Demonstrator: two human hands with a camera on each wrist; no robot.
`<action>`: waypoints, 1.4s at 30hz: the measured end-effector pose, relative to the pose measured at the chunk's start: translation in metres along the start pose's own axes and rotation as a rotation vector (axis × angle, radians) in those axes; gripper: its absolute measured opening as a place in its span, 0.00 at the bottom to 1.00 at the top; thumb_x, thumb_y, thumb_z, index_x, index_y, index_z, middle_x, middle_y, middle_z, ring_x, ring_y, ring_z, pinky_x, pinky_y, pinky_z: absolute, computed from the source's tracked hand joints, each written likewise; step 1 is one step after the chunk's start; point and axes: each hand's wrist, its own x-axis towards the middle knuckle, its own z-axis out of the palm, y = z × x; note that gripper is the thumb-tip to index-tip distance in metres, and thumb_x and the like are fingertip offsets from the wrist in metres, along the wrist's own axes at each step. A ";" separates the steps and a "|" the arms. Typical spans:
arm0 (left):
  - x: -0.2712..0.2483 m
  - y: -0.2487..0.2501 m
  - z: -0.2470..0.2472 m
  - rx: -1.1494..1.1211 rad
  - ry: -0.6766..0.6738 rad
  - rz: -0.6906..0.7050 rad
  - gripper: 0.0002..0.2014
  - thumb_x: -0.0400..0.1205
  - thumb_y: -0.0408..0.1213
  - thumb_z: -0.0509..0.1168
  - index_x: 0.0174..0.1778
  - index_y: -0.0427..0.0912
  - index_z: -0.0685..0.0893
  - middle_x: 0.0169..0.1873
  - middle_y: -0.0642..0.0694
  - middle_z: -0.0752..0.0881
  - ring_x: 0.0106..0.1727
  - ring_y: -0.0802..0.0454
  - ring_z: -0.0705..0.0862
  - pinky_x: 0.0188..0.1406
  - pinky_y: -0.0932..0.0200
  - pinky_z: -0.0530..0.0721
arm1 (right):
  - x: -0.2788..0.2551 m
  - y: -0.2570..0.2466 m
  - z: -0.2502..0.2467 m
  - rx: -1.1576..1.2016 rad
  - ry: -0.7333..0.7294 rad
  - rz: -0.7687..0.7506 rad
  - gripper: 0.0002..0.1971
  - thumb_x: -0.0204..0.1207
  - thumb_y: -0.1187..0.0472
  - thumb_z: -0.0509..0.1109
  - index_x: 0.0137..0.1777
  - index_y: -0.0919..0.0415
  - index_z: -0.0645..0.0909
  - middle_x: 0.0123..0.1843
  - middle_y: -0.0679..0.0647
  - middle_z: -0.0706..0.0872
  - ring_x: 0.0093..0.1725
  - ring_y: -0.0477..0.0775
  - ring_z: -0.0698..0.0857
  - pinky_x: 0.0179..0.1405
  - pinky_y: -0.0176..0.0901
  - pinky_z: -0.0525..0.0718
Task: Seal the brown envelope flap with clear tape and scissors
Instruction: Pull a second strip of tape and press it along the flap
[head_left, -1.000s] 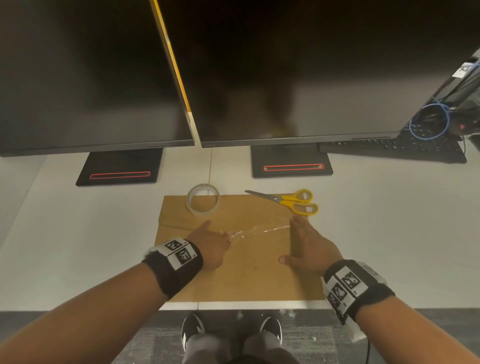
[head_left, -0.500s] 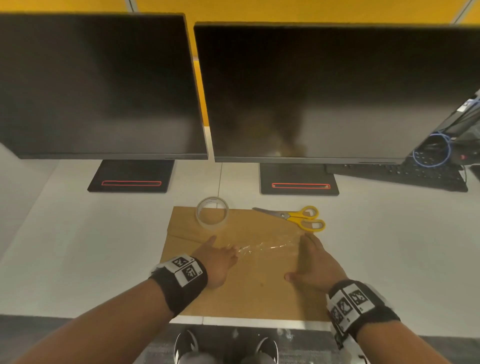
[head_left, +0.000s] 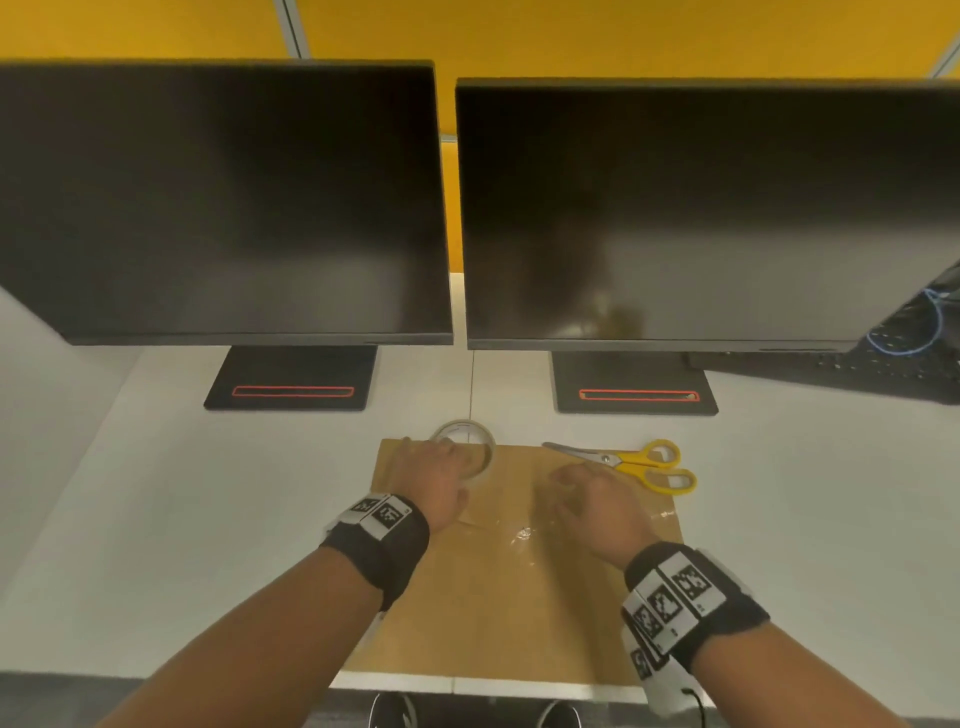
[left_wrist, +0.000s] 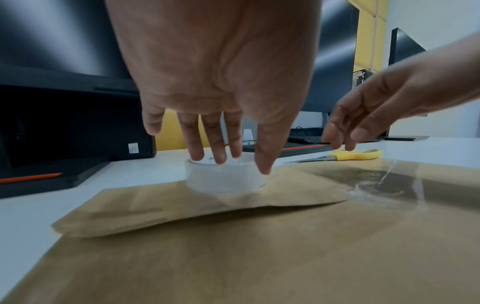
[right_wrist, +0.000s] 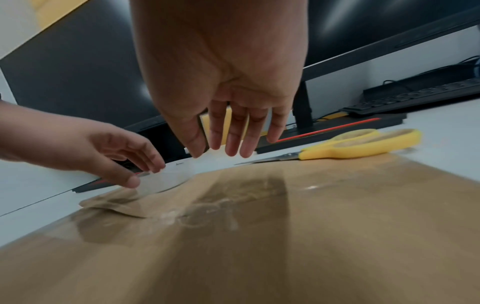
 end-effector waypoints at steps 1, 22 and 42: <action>0.001 -0.001 0.001 0.010 -0.018 0.008 0.17 0.82 0.42 0.59 0.68 0.51 0.76 0.67 0.51 0.78 0.73 0.48 0.71 0.81 0.38 0.49 | 0.004 -0.006 0.000 0.005 -0.020 0.006 0.18 0.77 0.54 0.66 0.67 0.51 0.78 0.65 0.50 0.82 0.62 0.54 0.82 0.62 0.44 0.78; -0.024 0.009 -0.006 -0.673 0.243 0.054 0.07 0.84 0.41 0.63 0.56 0.54 0.82 0.50 0.64 0.83 0.58 0.61 0.80 0.74 0.68 0.50 | 0.018 -0.033 -0.017 0.646 0.079 0.026 0.15 0.71 0.55 0.77 0.58 0.51 0.84 0.50 0.47 0.88 0.49 0.53 0.87 0.49 0.34 0.82; -0.034 0.014 -0.027 -0.395 0.289 0.096 0.14 0.87 0.51 0.53 0.56 0.52 0.82 0.53 0.55 0.86 0.56 0.52 0.80 0.63 0.54 0.65 | 0.001 -0.050 -0.021 0.582 0.027 -0.015 0.06 0.81 0.57 0.65 0.41 0.50 0.78 0.47 0.54 0.88 0.51 0.52 0.85 0.43 0.31 0.76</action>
